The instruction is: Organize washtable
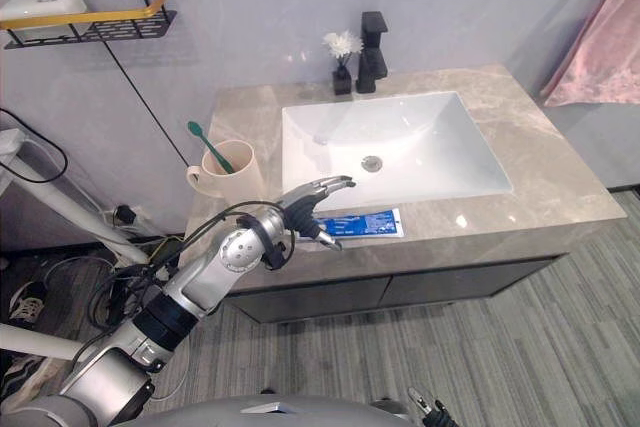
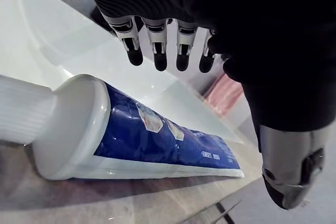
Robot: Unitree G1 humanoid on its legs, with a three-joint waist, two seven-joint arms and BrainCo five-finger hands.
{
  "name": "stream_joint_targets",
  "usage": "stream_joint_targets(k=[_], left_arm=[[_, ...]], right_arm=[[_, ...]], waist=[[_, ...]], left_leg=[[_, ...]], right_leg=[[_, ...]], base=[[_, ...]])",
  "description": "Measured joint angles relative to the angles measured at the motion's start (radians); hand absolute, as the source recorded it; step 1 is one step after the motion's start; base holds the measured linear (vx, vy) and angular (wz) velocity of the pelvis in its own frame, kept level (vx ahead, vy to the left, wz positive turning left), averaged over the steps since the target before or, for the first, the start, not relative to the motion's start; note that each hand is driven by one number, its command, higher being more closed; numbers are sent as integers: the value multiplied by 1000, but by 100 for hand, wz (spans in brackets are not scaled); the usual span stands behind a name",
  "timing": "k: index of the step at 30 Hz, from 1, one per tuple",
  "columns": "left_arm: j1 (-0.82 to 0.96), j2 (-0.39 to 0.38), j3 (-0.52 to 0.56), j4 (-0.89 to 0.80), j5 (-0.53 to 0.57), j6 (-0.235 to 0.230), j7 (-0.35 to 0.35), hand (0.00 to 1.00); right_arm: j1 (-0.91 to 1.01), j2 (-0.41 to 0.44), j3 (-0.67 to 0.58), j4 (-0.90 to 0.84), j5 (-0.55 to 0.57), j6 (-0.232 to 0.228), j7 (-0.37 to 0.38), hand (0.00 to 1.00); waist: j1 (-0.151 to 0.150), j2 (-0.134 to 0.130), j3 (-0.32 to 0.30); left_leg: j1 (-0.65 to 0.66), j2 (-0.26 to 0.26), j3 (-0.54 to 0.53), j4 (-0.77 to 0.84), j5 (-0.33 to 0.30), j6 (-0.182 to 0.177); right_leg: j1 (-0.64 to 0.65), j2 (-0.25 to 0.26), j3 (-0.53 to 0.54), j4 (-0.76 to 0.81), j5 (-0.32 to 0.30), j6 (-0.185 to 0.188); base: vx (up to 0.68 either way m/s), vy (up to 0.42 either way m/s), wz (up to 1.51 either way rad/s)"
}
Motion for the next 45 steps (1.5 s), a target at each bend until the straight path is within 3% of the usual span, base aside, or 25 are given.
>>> stream_joint_targets(k=[14, 15, 24, 29, 45], left_arm=[[93, 0, 30, 0, -1, 7, -8, 0], [103, 0, 35, 0, -1, 11, -8, 100], [132, -5, 123, 0, 5, 27, 35, 100], [113, -25, 157, 8, 84, 34, 67, 100], [91, -27, 153, 37, 169, 33, 103, 100]], right_arm=[[-7, 0, -22, 1, -33, 1, 4, 0], [-8, 0, -21, 0, -36, 1, 5, 0], [-7, -2, 11, -13, -36, 0, 5, 0], [1, 2, 40, -39, -37, 0, 4, 0], [24, 1, 90, -82, -27, -2, -3, 0]], waist=[[0, 15, 10], [1, 15, 10], [0, 10, 13], [-2, 4, 16], [-2, 1, 15]], left_leg=[[-5, 0, -1, 0, 0, 0], [-6, 1, -1, 0, 0, 0], [-8, 2, 3, 0, 0, 0], [-8, 3, 17, 0, 0, 0], [-6, 3, 26, 0, 0, 0]], right_leg=[[-3, 0, -2, -2, 2, 4], [-4, 1, -2, -2, 2, 4], [-8, 1, 3, -2, 3, 5], [-10, 2, 15, -2, 5, 6], [-17, 1, 21, -4, 11, 6]], base=[[0, 0, 0], [0, 0, 0], [0, 0, -1], [18, -7, -7], [1, 0, 0]])
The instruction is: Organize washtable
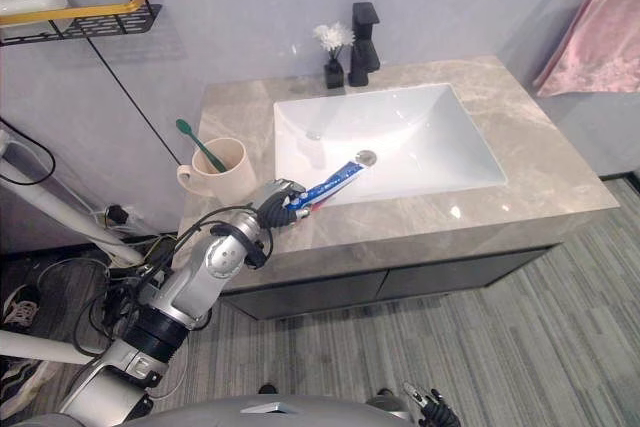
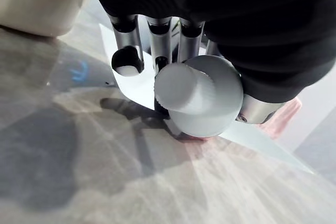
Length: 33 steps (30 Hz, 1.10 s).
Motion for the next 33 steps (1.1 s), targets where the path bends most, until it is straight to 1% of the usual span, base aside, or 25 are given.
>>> stream_joint_targets(k=[3, 6, 7, 8, 9, 10, 11, 14, 16, 17, 18, 19, 20, 21, 22, 23, 24, 25, 26, 27, 28, 29, 30, 32, 33], left_arm=[[0, 0, -10, -5, 15, -2, 10, 100], [1, 0, -17, -28, 15, -1, 13, 100], [3, 2, -17, -44, 17, 1, 10, 100], [12, -2, -29, -78, 16, 1, 1, 100], [17, -3, -31, -88, 16, 0, -1, 100], [34, -9, -46, -132, 15, -1, -3, 100], [45, -16, -63, -170, 13, -12, -4, 100], [52, -44, -74, -259, 12, -40, -10, 100], [52, -74, -72, -370, 10, -80, 4, 100], [52, -80, -70, -395, 10, -91, 6, 100], [52, -89, -69, -436, 10, -113, 10, 100], [52, -95, -69, -467, 9, -134, 12, 100], [52, -95, -69, -481, 9, -145, 12, 100], [52, -95, -68, -508, 7, -160, 13, 100], [52, -95, -68, -527, 6, -172, 14, 100], [53, -94, -67, -555, -9, -191, 20, 100], [53, -95, -65, -564, -13, -196, 21, 100], [52, -95, -64, -581, -25, -199, 24, 100], [53, -94, -64, -585, -28, -199, 25, 100], [52, -95, -60, -599, -29, -208, 32, 100], [52, -95, -58, -600, -29, -214, 33, 100], [52, -93, -53, -600, -30, -222, 42, 100], [52, -92, -52, -600, -30, -223, 48, 100], [51, -86, -44, -600, -30, -223, 68, 100], [51, -82, -40, -600, -30, -223, 74, 100]], right_arm=[[1, 0, 2, 0, 4, -2, -3, 0], [11, 7, 6, -47, 53, -5, -8, 0], [33, 16, 15, -126, 81, -5, -9, 0], [58, 16, 29, -222, 140, -10, 0, 0], [62, 16, 30, -241, 154, -10, 1, 0], [77, 15, 28, -324, 194, -15, 3, 0], [94, 14, 26, -405, 242, -22, 13, 0], [133, 14, 20, -563, 289, -38, 43, 0], [162, 15, -5, -716, 342, -47, 72, 0], [165, 15, -13, -755, 358, -49, 77, 0], [166, 15, -30, -832, 364, -51, 84, 0], [167, 19, -41, -908, 418, -64, 88, 0], [165, 21, -44, -947, 451, -71, 91, 0], [168, 28, -43, -1032, 500, -86, 99, 0], [171, 37, -36, -1096, 523, -97, 105, 0], [171, 40, -6, -1190, 558, -111, 110, 0], [170, 38, 15, -1226, 573, -113, 112, 0], [169, 37, 66, -1295, 592, -115, 124, 0], [169, 36, 81, -1312, 592, -116, 127, 0], [166, 31, 152, -1386, 594, -113, 142, 0], [164, 29, 182, -1410, 596, -111, 150, 0], [152, 26, 248, -1455, 633, -105, 167, 0], [145, 25, 273, -1466, 634, -105, 170, 0], [105, 1, 366, -1487, 671, -104, 170, 0], [88, -6, 389, -1487, 674, -103, 170, 0]], waist=[[1, -1, -1], [1, -1, -2], [1, 0, -3], [2, 1, -7], [2, 2, -10], [3, 4, -15], [3, 2, -15], [0, 1, -20], [1, 2, -21], [2, 3, -21], [0, 4, -23], [1, 6, -30], [1, 9, -35], [1, 16, -45], [1, 21, -50], [4, 29, -60], [6, 31, -61], [6, 35, -64], [6, 35, -65], [9, 36, -69], [12, 36, -72], [22, 36, -77], [24, 38, -79], [32, 26, -80], [33, 23, -82]], left_leg=[[-1, 0, 1, 0, 0, 0], [-7, 0, 5, 0, 0, 0], [-7, 0, 8, 0, 0, 0], [-13, 0, 17, 0, 0, 0], [-16, 0, 19, 0, 0, 0], [-26, 0, 27, 1, 0, 0], [-27, 0, 36, 1, 0, 0], [-21, 2, 55, 1, 0, 0], [-16, 3, 76, 1, -3, 2], [-13, 5, 85, 1, -6, 3], [-4, 7, 96, 1, -12, 2], [-2, 8, 109, 13, -22, 1], [-2, 8, 112, 17, -25, 1], [-2, 8, 113, 22, -27, 2], [-2, 8, 114, 23, -27, 2], [-4, 10, 114, 23, -27, 2], [-4, 11, 114, 24, -27, 2], [-4, 11, 114, 25, -26, 2], [-4, 11, 113, 26, -26, 2], [-4, 11, 111, 27, -26, 2], [-5, 11, 111, 27, -26, 2], [-6, 10, 104, 27, -26, 2], [-6, 10, 97, 27, -25, 2], [-13, 9, 70, 26, -20, 3], [-17, 8, 62, 26, -18, 4]], right_leg=[[1, 0, 0, -4, 0, 0], [-1, 1, 3, -17, 9, 1], [-1, 1, 6, -20, 11, 1], [-13, 1, 18, -16, 11, 1], [-19, 1, 22, -15, 12, 1], [-33, 1, 34, -10, 14, 1], [-40, 0, 45, -9, 17, 1], [-53, 0, 62, 4, 18, 1], [-68, 1, 85, 19, 18, 1], [-71, 1, 94, 23, 18, 1], [-71, 2, 105, 26, 19, 3], [-73, 2, 117, 26, 21, 7], [-74, 1, 119, 26, 22, 7], [-74, 1, 122, 27, 23, 8], [-76, 1, 124, 29, 23, 8], [-86, 3, 131, 36, 23, 8], [-88, 4, 134, 39, 23, 8], [-88, 5, 134, 40, 23, 7], [-88, 5, 134, 40, 23, 7], [-87, 4, 133, 42, 23, 7], [-86, 4, 132, 42, 23, 7], [-83, 3, 126, 42, 23, 7], [-79, 3, 119, 42, 23, 7], [-69, 2, 96, 42, 22, 7], [-69, 2, 90, 42, 22, 7]], base=[[0, 0, 0], [8, -3, -4], [7, 4, -10], [2, 8, -11], [35, 7, -17], [36, 10, -21], [42, 8, -22], [-7, 14, -21], [-29, 26, -27], [-44, 31, -34], [-48, 33, -35], [-47, 30, -30], [-37, 24, -21], [-31, 10, -10], [-37, 6, -11], [-28, 1, -11], [-24, -3, -9], [-12, -3, -3], [0, 0, 0], [0, 0, 0], [-3, 1, 8], [-2, -1, 12], [-6, -3, 27], [-20, -2, 32], [-26, -1, 31]])
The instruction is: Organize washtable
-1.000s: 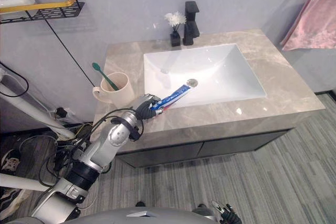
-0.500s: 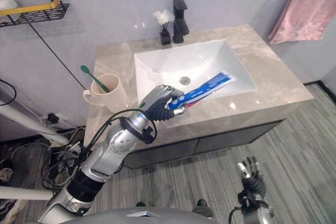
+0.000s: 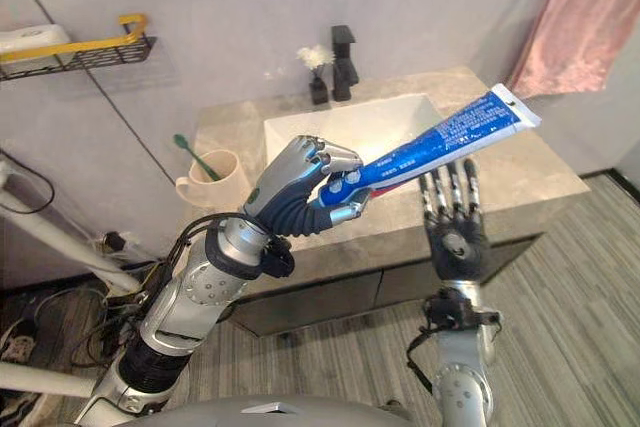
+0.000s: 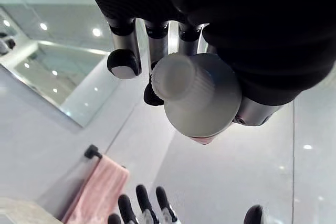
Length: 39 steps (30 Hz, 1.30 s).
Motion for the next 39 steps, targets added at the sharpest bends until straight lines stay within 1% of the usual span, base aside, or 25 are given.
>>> stream_joint_targets(k=[2, 4, 6, 9, 16, 25, 29, 31, 39], left_arm=[[0, 9, 18, 0, 0, 1, 20, 100], [-5, 10, 31, 1, 1, 11, 43, 100], [-5, 11, 33, 1, 1, 12, 63, 100], [-5, 13, 34, 2, 2, 15, 76, 100], [-5, 31, 35, 16, 3, 19, 102, 100], [42, 40, 42, 52, 3, 17, 101, 100], [42, 43, 41, 52, 2, 16, 100, 100], [42, 49, 29, 52, 2, 12, 95, 100], [70, 78, -6, 52, 1, -5, 73, 100]], right_arm=[[-49, -14, 56, 0, 37, 16, 0, 0], [-82, -33, 112, 0, 76, 20, 1, 0], [-101, -35, 128, 0, 77, 20, 0, 0], [-130, -51, 154, 0, 113, 20, -3, 0], [-140, -74, 177, 0, 114, 17, -14, 0], [-204, -108, 182, 13, 116, 8, -35, 0], [-213, -112, 183, 30, 151, 8, -42, 0], [-219, -113, 185, 52, 151, 8, -46, 0], [-241, -116, 206, 53, 152, 8, -45, 0]], waist=[[4, -6, -1], [20, -7, -2], [29, -8, -3], [28, -9, -4], [29, -13, -6], [31, -19, -9], [37, -20, -10], [36, -21, -11], [38, -29, -16]], left_leg=[[-8, -2, -15, -2, 9, 3], [-6, -4, -36, -3, 14, 3], [-8, -7, -53, -6, 19, 5], [-7, -13, -66, -26, 35, 10], [-9, -16, -91, -28, 45, 13], [-18, -16, -102, -27, 56, 12], [-19, -16, -106, -27, 56, 12], [-22, -16, -112, -27, 58, 12], [-23, -16, -113, -27, 60, 12]], right_leg=[[1, -1, -14, 0, 0, 0], [15, -2, -35, 0, 0, 0], [23, -4, -54, 0, -1, -1], [25, -7, -67, 0, -1, -1], [33, -9, -94, 0, -1, -2], [29, -8, -101, 0, -1, -2], [30, -8, -105, -1, -1, -2], [31, -8, -109, -1, -1, -3], [31, -8, -111, -2, 0, -3]], base=[[-20, 0, 23], [-16, -2, 24], [-20, 0, 27], [-34, 17, 17], [-37, 6, 11], [-13, -2, 2], [-1, 0, 1], [-7, -1, 6], [-1, 0, 1]])
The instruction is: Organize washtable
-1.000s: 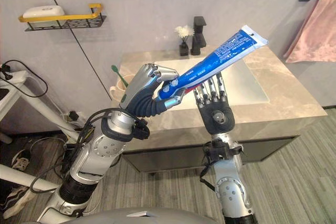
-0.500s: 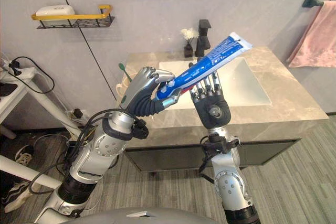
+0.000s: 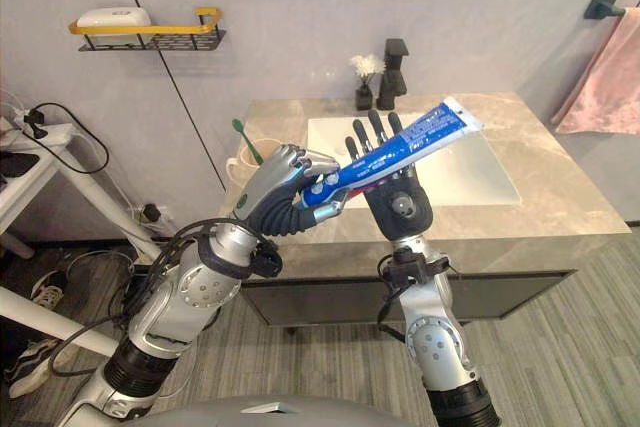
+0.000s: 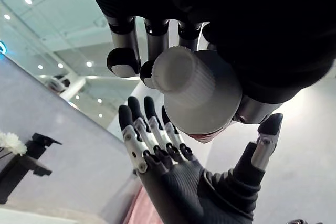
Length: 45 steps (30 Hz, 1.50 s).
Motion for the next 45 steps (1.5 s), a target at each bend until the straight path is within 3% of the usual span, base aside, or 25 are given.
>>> stream_joint_targets(k=[9, 10, 28, 29, 39, 45], left_arm=[[12, 28, -51, 8, -1, -4, -21, 100], [12, 29, -53, 8, -2, -5, -21, 100], [22, 29, -92, 41, -42, -4, -21, 100], [34, 28, -92, 41, -42, -4, -21, 0], [98, 10, -82, 47, -41, -4, -33, 0], [162, -8, 2, 47, -41, -10, -35, 0]], right_arm=[[-1, -5, 37, 31, 4, 0, 3, 0], [-1, -5, 38, 31, 5, 0, 3, 100], [0, -29, 40, 30, 36, -13, 16, 100], [0, -29, 42, 30, 35, -12, 18, 100], [15, -24, 30, 31, -3, -12, 8, 100], [36, -21, -35, 41, -5, -13, -23, 100]], waist=[[6, -13, -8], [7, -13, -8], [7, -14, -15], [6, -14, -16], [8, -13, -16], [11, -12, -16]], left_leg=[[-3, 0, 0, 0, 0, 0], [-3, 0, 0, 0, 0, 0], [-18, 0, 0, 1, 4, 1], [-18, 0, 0, 1, 4, 1], [-19, 0, 2, 1, 4, 1], [-19, 0, 2, 0, 4, 1]], right_leg=[[-2, 0, 0, -2, 0, 0], [-2, 0, 0, -2, 0, 0], [-17, 1, 2, -1, 3, -3], [-17, 1, 2, -1, 3, -3], [-19, 1, 4, -1, 3, -3], [-19, 1, 4, -1, 3, -3]], base=[[0, 0, 0], [0, 0, 0], [0, 0, 0], [0, 0, 0], [0, 0, 0], [0, 0, 0]])
